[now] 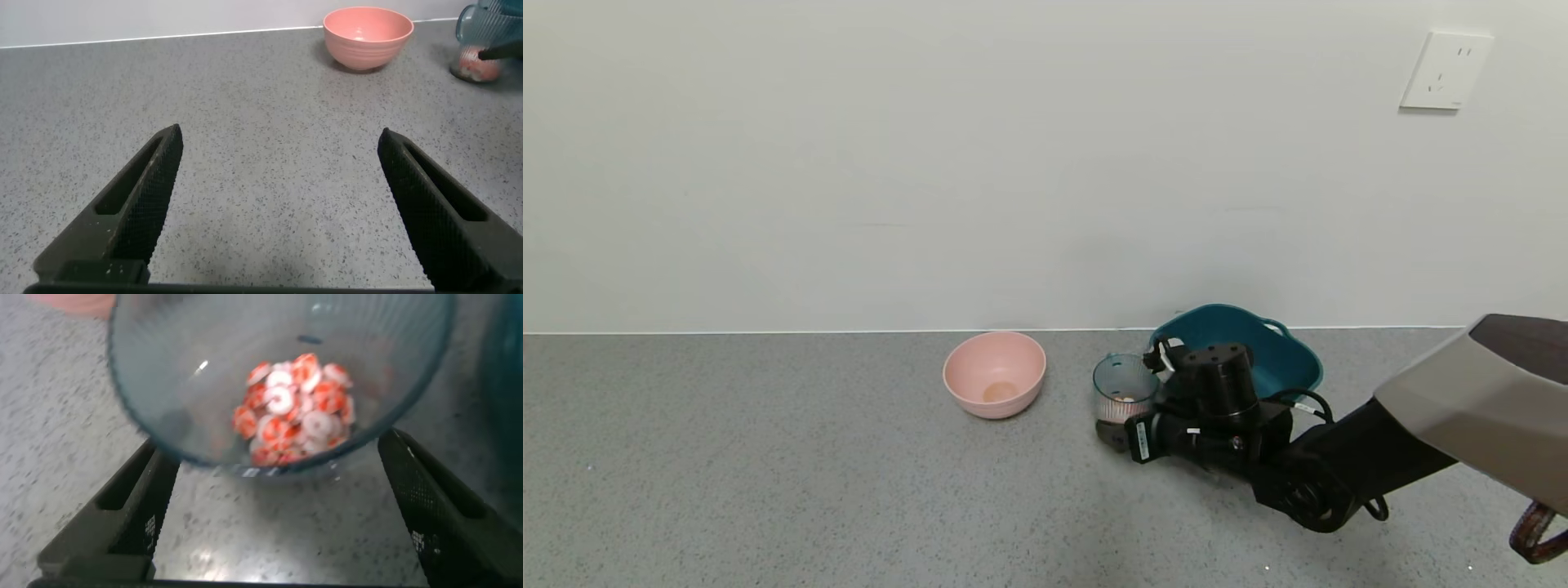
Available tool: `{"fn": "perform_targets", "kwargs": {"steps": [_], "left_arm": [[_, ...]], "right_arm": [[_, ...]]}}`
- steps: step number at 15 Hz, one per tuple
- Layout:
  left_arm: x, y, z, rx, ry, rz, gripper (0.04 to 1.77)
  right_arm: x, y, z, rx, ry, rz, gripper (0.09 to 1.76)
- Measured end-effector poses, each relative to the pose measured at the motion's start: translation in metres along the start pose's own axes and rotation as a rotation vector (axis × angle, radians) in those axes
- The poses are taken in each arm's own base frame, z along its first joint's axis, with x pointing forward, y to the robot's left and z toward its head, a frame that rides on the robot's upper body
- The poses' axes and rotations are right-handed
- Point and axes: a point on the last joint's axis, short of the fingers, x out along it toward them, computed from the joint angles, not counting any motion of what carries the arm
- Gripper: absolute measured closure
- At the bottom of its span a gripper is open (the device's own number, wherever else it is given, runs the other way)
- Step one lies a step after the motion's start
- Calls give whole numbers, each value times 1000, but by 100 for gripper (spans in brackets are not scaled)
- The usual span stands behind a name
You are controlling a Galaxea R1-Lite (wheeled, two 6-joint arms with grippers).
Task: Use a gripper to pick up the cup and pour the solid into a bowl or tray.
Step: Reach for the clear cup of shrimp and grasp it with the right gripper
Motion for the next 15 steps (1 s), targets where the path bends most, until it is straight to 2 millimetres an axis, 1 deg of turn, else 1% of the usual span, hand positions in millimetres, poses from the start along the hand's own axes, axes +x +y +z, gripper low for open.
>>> {"fn": "perform_targets", "kwargs": {"steps": [4, 7, 14, 15], "left_arm": [[0, 0, 0, 0, 0, 0, 9], [0, 0, 0, 0, 0, 0, 9], [0, 0, 0, 0, -1, 0, 9], [0, 0, 0, 0, -1, 0, 9]], "right_arm": [[7, 1, 6, 6, -131, -26, 14], [10, 4, -1, 3, -121, -23, 14], [12, 4, -5, 2, -110, -23, 14], [12, 4, -6, 1, -110, -23, 21]]}}
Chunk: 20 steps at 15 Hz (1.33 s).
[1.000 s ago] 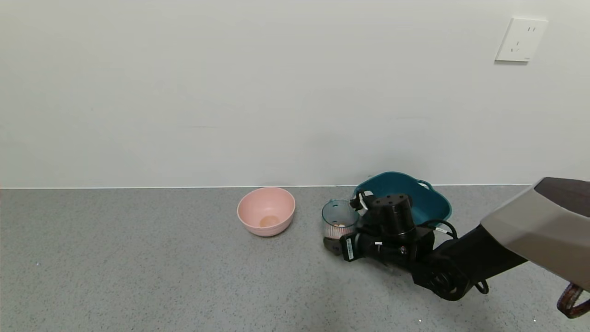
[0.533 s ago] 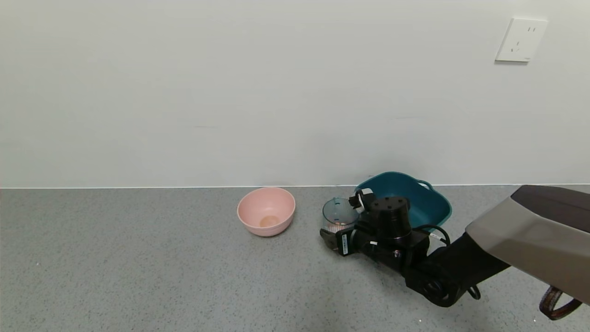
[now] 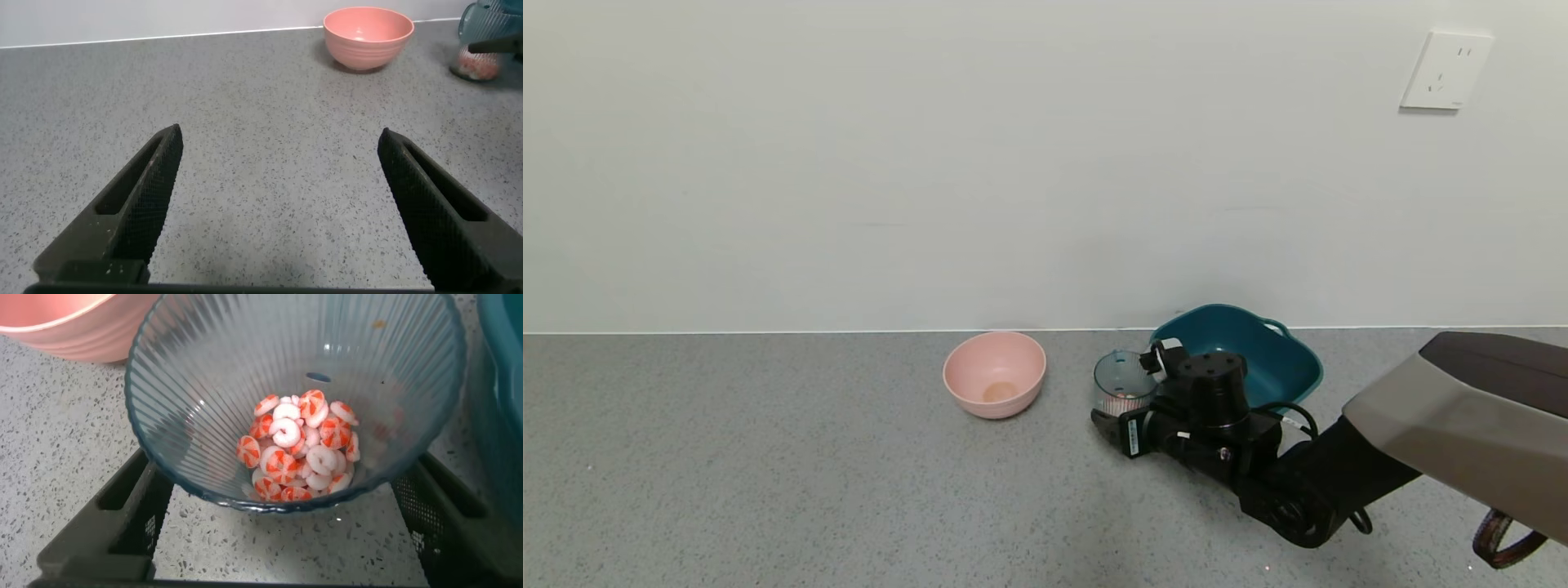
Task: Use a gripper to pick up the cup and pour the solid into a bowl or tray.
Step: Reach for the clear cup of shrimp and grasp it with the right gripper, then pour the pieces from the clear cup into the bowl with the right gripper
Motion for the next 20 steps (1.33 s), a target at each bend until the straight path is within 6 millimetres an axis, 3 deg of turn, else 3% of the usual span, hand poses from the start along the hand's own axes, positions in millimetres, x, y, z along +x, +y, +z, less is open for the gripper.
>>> {"fn": "perform_targets", "kwargs": {"steps": [1, 3, 12, 20], "left_arm": [[0, 0, 0, 0, 0, 0, 9], [0, 0, 0, 0, 0, 0, 9], [0, 0, 0, 0, 0, 0, 9], [0, 0, 0, 0, 0, 0, 9]], "right_arm": [[0, -1, -1, 1, 1, -1, 39], [0, -1, -1, 0, -2, -1, 49], [-8, 4, 6, -3, -17, 8, 52], [-52, 7, 51, 4, -111, 20, 52]]}}
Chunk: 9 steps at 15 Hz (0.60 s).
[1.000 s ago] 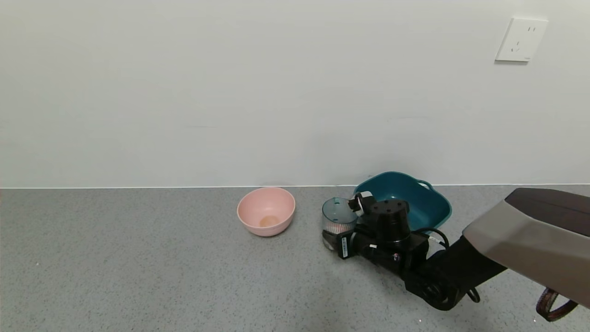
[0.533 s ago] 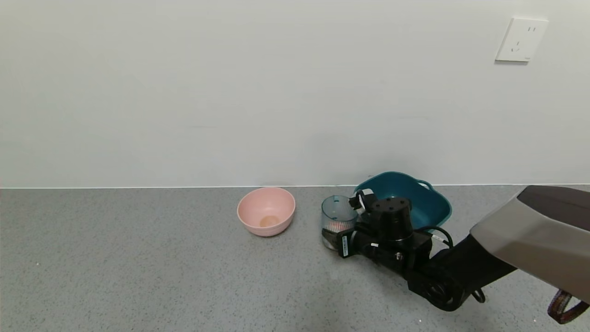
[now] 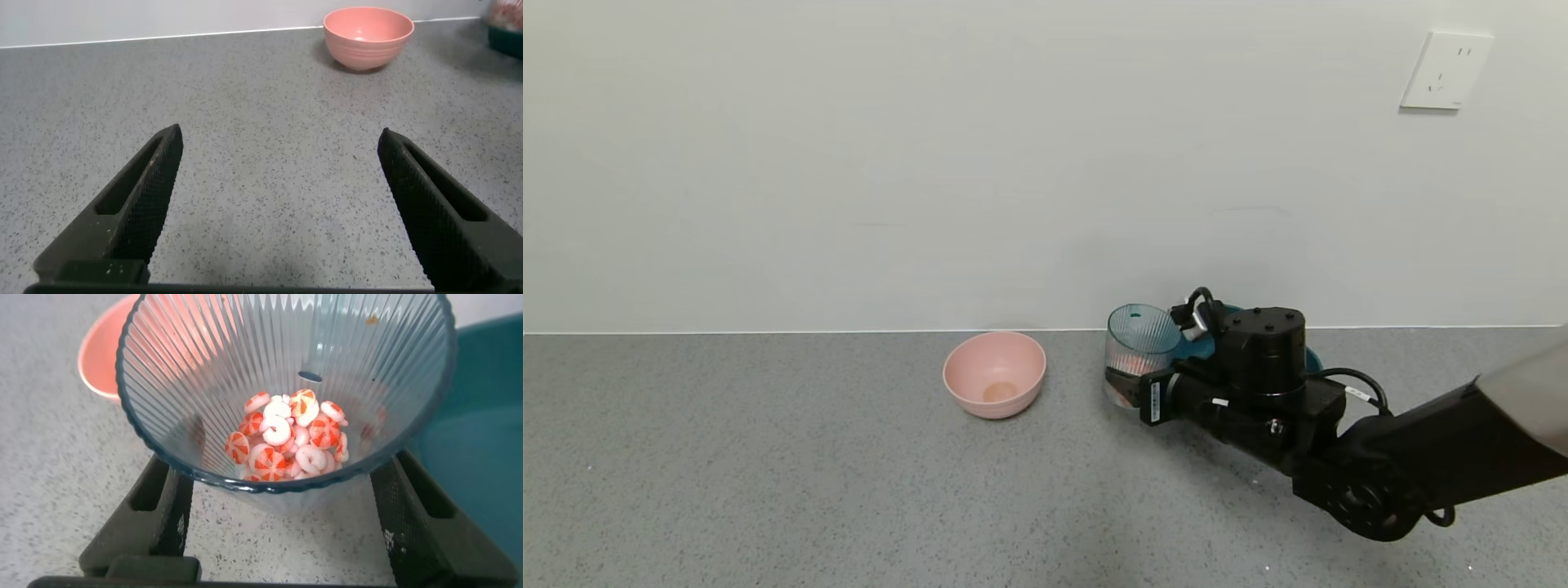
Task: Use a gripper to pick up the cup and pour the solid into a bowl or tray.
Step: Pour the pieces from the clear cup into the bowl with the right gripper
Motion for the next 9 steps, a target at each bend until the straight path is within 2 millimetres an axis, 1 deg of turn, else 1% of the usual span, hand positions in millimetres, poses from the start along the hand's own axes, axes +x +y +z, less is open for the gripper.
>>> {"fn": "perform_targets", "kwargs": {"steps": [4, 6, 9], "left_arm": [[0, 0, 0, 0, 0, 0, 9], [0, 0, 0, 0, 0, 0, 9], [0, 0, 0, 0, 0, 0, 9]], "right_arm": [[-26, -6, 33, 11, -83, -12, 52], [-40, -19, 51, 22, -109, -43, 52], [-57, -46, 76, 40, -161, -115, 52]]}}
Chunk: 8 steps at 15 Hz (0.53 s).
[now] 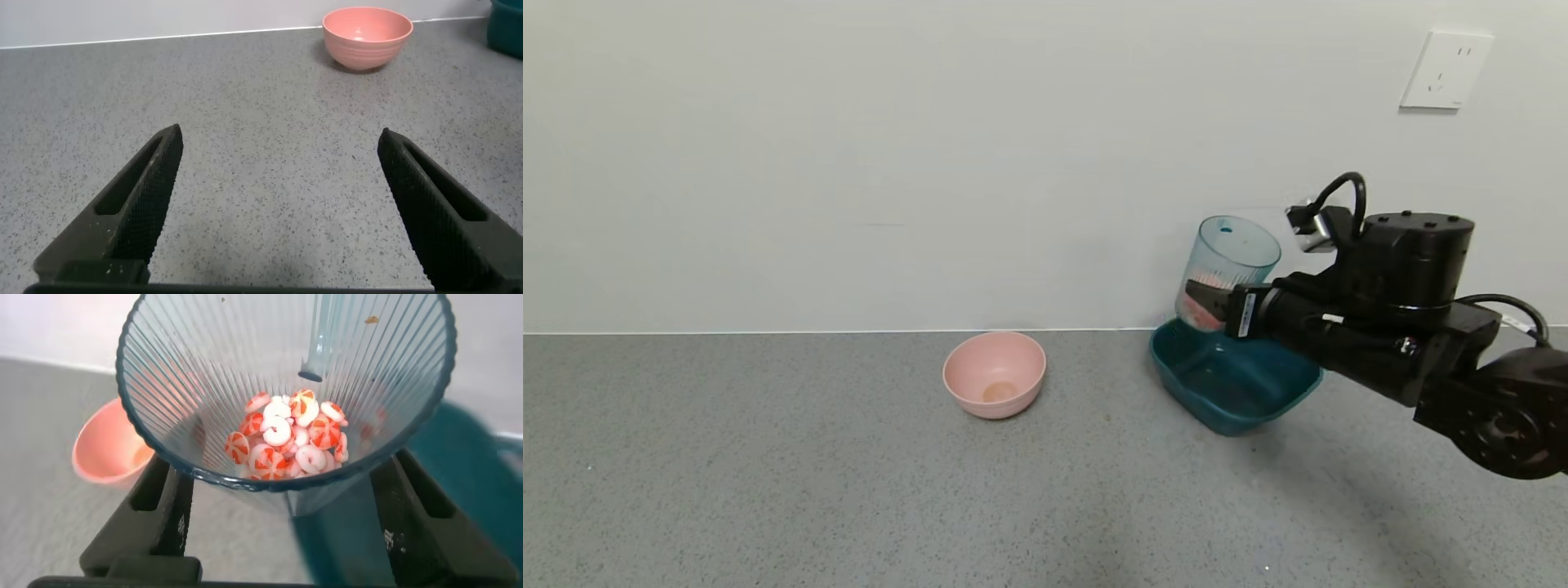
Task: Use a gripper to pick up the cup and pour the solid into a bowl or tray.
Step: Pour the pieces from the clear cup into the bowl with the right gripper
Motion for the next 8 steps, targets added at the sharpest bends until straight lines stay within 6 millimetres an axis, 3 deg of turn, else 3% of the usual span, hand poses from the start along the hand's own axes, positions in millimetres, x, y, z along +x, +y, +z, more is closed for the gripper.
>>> {"fn": "perform_targets", "kwargs": {"steps": [8], "left_arm": [[0, 0, 0, 0, 0, 0, 9]], "right_arm": [[-11, -73, 42, -22, -93, -215, 53]]}}
